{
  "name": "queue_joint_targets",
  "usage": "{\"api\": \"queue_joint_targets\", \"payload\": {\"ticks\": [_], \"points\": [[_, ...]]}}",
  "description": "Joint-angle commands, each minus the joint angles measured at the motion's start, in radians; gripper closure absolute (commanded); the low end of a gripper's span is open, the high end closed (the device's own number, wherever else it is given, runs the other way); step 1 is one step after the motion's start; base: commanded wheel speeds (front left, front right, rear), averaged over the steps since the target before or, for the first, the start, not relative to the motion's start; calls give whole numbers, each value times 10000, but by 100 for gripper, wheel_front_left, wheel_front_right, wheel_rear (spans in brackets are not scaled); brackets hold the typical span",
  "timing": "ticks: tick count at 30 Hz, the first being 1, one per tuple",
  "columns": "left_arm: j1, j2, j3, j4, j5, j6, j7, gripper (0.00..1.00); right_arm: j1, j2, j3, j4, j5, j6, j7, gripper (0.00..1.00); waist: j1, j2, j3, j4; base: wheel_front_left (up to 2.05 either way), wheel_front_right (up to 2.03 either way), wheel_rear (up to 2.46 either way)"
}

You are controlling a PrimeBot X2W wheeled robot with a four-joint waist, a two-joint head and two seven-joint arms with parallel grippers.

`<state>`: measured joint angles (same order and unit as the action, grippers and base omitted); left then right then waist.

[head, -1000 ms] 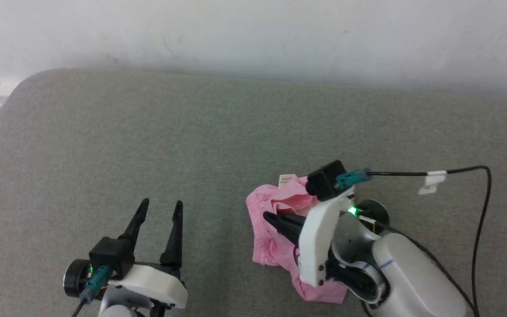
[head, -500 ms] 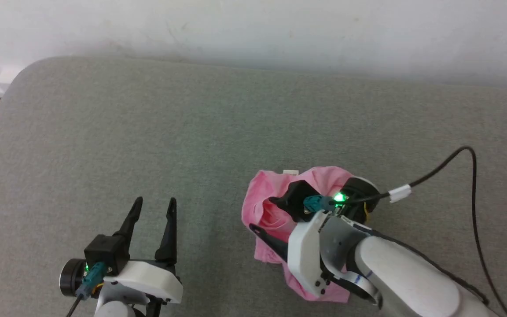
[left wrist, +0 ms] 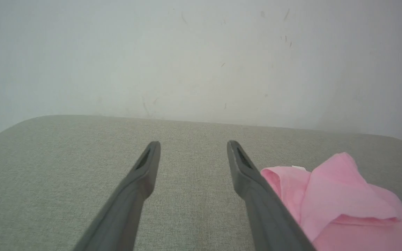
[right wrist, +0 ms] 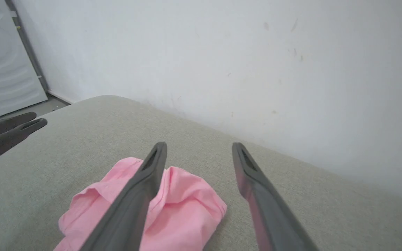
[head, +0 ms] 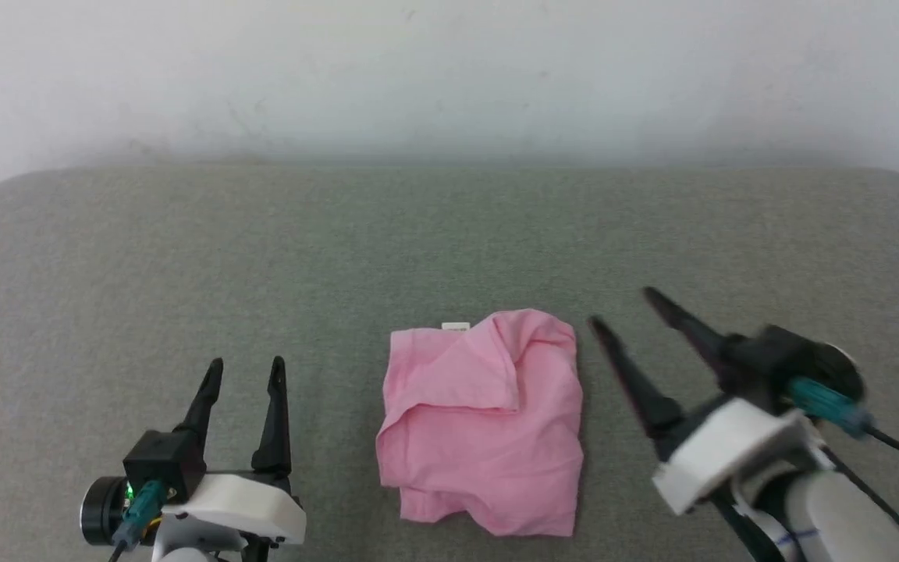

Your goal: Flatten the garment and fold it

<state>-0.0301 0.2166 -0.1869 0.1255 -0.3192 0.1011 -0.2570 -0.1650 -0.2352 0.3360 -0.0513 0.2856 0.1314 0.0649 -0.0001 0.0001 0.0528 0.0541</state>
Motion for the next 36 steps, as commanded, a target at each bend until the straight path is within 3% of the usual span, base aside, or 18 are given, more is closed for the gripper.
{"api": "queue_joint_targets", "payload": {"ticks": [1, 7, 13, 21, 29, 36], "points": [[131, 6, 45, -68, 80, 68, -45, 0, 287, 118, -339, -114, -163, -7, -144, 0, 1, -1, -170, -235, 0, 0, 0], [307, -46, 208, -265, 138, 97, -46, 0, 1829, 938, -2500, -760, -906, -7, -390, 0, 1, -1, -231, -413, 0, 0, 0], [417, -113, 422, -406, 144, 116, -46, 0, 2597, 1576, -4016, -1074, -951, -7, -597, 0, 1, -1, -231, -466, 0, 0, 0], [531, -183, 621, -514, 278, 110, -47, 0, 2322, 1658, -5435, 924, 1105, -7, 1232, 0, 1, -1, -94, -335, 0, 0, 0], [367, -325, 645, -531, 449, 38, -47, 0, 1181, 1579, -4510, 2997, 4839, -7, 4513, 0, 1, -1, 141, 149, 0, 0, 0], [200, -493, 697, -490, 544, -115, -47, 0, 112, 1778, -2998, 3900, 7530, -7, 5344, 0, 1, -1, 412, 552, 0, 0, 0]]}}
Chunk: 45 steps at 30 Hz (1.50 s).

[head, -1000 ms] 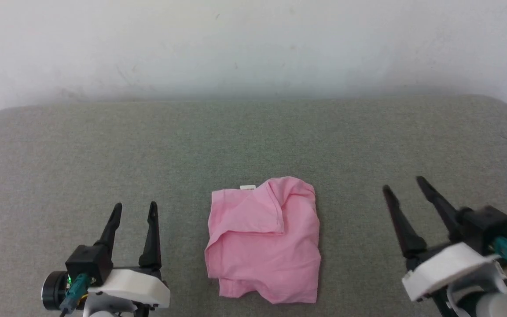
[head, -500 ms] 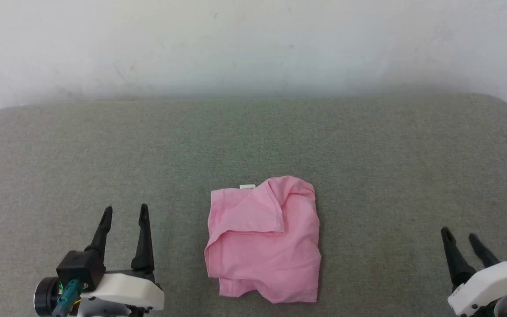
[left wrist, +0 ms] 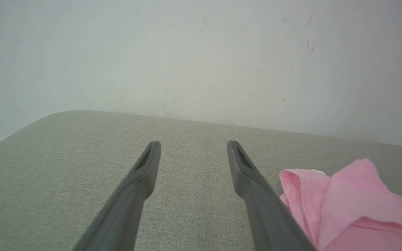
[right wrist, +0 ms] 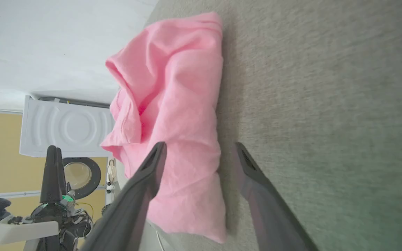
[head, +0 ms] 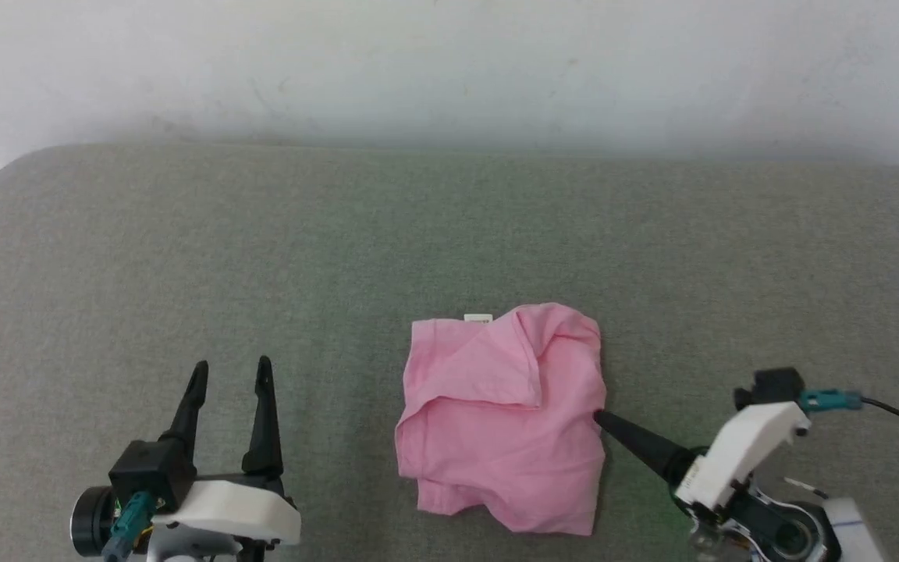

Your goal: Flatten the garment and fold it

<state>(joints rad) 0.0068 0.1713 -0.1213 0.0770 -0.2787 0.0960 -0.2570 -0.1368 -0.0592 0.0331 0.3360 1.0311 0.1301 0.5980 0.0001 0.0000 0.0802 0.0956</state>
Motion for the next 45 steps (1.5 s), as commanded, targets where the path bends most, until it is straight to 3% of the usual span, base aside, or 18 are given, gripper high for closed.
{"api": "queue_joint_targets", "payload": {"ticks": [1, 8, 10, 17, 24, 30, 37, 45], "points": [[-168, -41, 41, -4, 139, -63, -47, 0, -170, 18, 32, 27, 75, 6, 13, 0, -1, 0, 138, 137, 0, 0, 0], [-434, -190, 54, 25, 332, -252, -47, 0, -1148, 62, 940, 1490, 907, 6, -329, 0, -1, 0, 335, 471, 0, 0, 0], [-452, -228, 93, 30, 383, -284, -47, 0, -1312, 49, 1155, 1810, 947, 6, -408, 100, -1, 0, 317, 544, 0, 0, 0], [-237, -308, 363, 31, 454, -348, -47, 0, -1746, -704, 2396, 1534, 79, 6, -1464, 100, -1, 0, 128, 345, 0, 0, 0], [-117, -328, 422, 40, 591, -432, -47, 0, -2314, -2542, 4721, -3, -2739, 6, -2416, 100, -1, 0, -129, -302, 0, 0, 0], [89, -497, 409, 85, 576, -501, -47, 0, -2541, -4071, 5897, -1346, -4574, 6, -2086, 100, -1, 0, -404, -1245, 0, 0, 0], [-9, -578, 410, -90, 660, -622, -47, 0, -2510, -5195, 5821, -2189, -5215, 6, -1264, 100, -1, 0, 90, -2674, 0, 0, 0], [-939, -414, 289, -348, 963, -757, -47, 0, -2445, -5882, 4674, -1228, -5358, 6, -1535, 100, -1, 0, 1596, -3860, 0, 0, 0]]}}
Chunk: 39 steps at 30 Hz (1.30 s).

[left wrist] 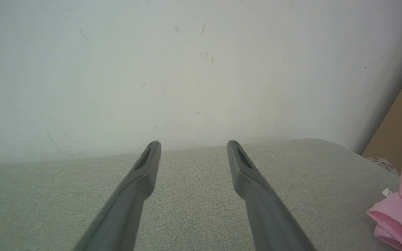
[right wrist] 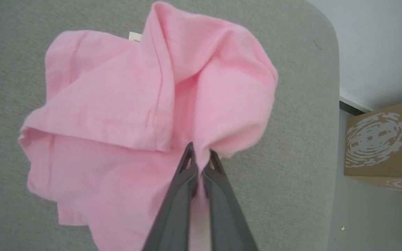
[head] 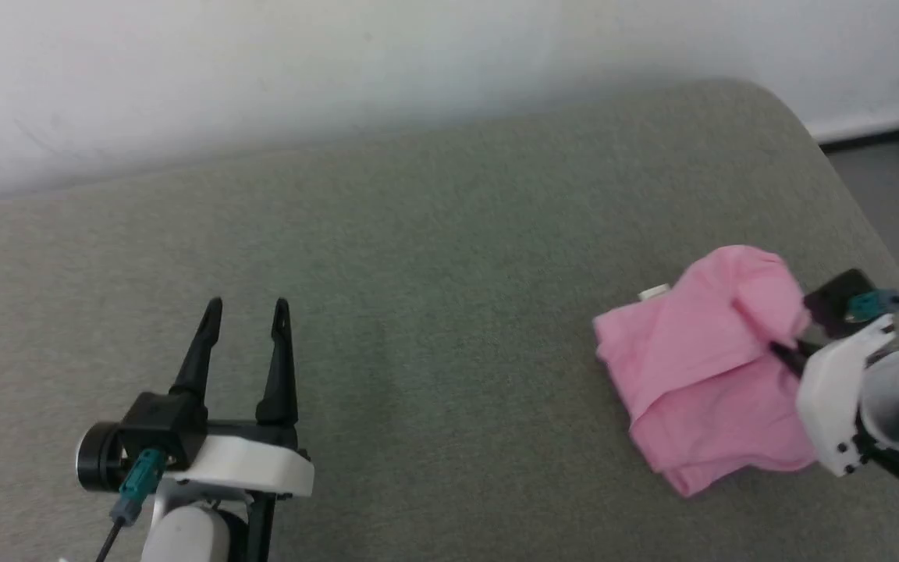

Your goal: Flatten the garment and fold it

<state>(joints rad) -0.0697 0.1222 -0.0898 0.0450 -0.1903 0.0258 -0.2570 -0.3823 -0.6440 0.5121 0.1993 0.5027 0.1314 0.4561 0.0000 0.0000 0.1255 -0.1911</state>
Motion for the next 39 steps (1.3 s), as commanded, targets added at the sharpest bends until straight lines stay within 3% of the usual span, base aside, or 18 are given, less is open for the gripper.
{"api": "queue_joint_targets", "payload": {"ticks": [1, 7, 12, 13, 15, 16, 21, 25, 29, 33, 39], "points": [[-284, 99, -57, -21, 116, -66, -47, 0, -9, -75, -264, 348, -137, -7, -262, 100, 0, 0, 1302, -1078, 0, 0, 0], [-932, 240, -232, 58, 254, -179, -21, 0, -423, 43, -1227, 2019, -525, -7, -1663, 100, 0, 0, 2055, -1274, 0, 0, 0], [-1328, 278, -334, 147, 272, -244, -17, 0, -1022, 493, -1922, 3322, -932, -7, -3684, 100, 0, 0, 2402, -1135, 0, 0, 0], [-1388, 283, -344, 210, 254, -269, -18, 0, -1095, 600, -2033, 3670, -995, -7, -3931, 80, 0, 0, 2420, -1076, 0, 0, 0], [-1458, 278, -343, 314, 224, -282, -23, 0, -1201, 801, -2172, 4325, -1140, -7, -4204, 4, 0, 0, 2408, -958, 0, 0, 0], [-1467, 264, -343, 351, 215, -271, -25, 0, -1221, 905, -2274, 4668, -1166, -7, -4260, 0, 0, 0, 2377, -894, 0, 0, 0], [-1308, 182, -298, 504, 130, -219, -38, 0, -1071, 1236, -2940, 5951, -1220, -7, -4548, 0, 0, 0, 2031, -590, 0, 0, 0], [-1001, 93, -199, 555, 63, -132, -43, 0, -690, 1332, -3638, 6023, -1227, -7, -5346, 0, 0, 0, 1523, -358, 0, 0, 0], [-678, 4, -48, 472, 32, -49, -45, 0, -129, 1296, -4285, 5210, -1926, -7, -6259, 0, 0, 0, 988, -74, 0, 0, 0], [-462, -84, 30, 389, 13, -35, -45, 0, 426, 1654, -4957, 4120, -2498, -7, -6474, 0, 0, 0, 624, 213, 0, 0, 0], [-140, -223, 249, 285, 22, -26, -46, 0, 1724, 3019, -5636, 1410, -3281, -7, -6023, 0, 0, 0, 133, 960, 0, 0, 0]]}}
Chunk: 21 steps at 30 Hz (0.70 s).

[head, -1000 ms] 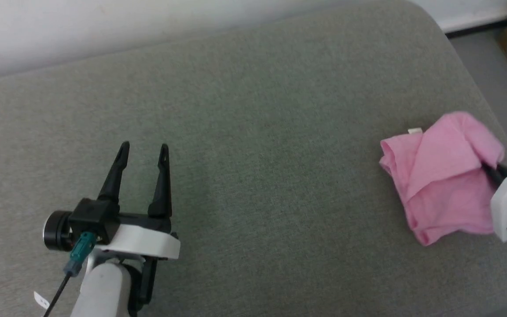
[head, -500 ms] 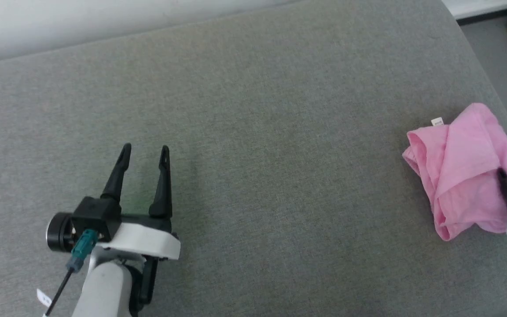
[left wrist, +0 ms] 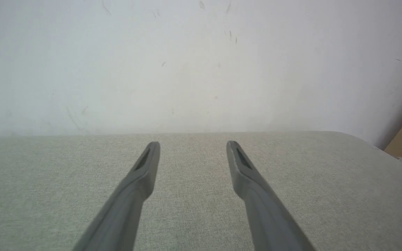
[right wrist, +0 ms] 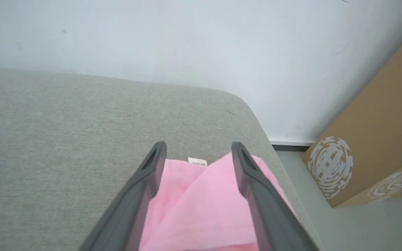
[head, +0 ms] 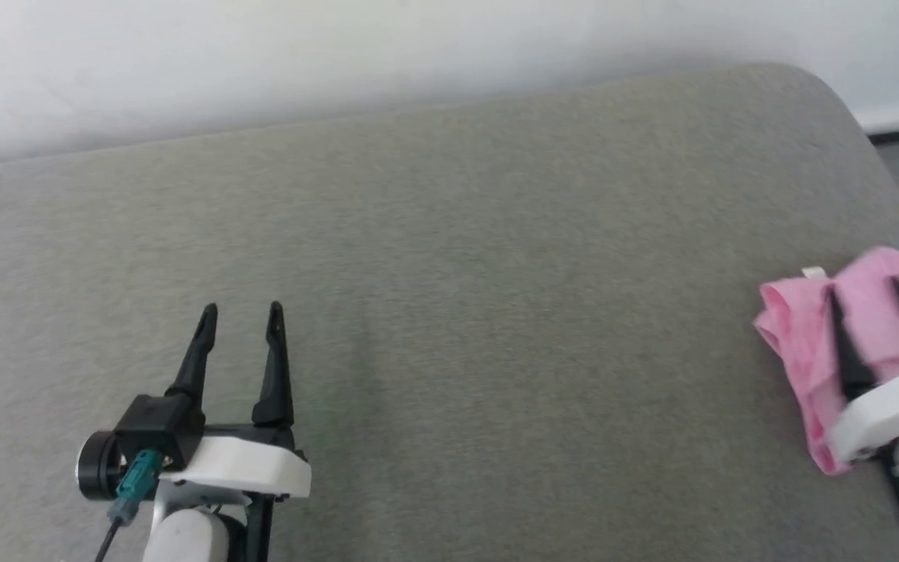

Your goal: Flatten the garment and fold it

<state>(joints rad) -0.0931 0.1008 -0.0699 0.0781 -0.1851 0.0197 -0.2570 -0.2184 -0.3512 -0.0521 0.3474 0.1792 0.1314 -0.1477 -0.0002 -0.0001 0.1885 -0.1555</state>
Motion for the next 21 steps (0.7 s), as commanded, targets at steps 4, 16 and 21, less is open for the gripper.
{"api": "queue_joint_targets", "payload": {"ticks": [4, 16, 21], "points": [[362, -25, 329, -56, 11, 65, -46, 0, 659, 983, 294, -1420, -141, -7, 403, 0, 2, 1, -689, 1082, 0, 0, 0], [1113, 552, 1107, 480, -75, -211, -47, 0, 1851, 2415, 800, -3431, -102, -7, 580, 0, 2, 1, -1280, 1511, 0, 0, 0], [1275, 566, 977, 850, -40, -413, -47, 0, 2705, 2743, 552, -3743, -193, -7, 580, 0, 2, 1, -1426, 1501, 0, 0, 0]]}}
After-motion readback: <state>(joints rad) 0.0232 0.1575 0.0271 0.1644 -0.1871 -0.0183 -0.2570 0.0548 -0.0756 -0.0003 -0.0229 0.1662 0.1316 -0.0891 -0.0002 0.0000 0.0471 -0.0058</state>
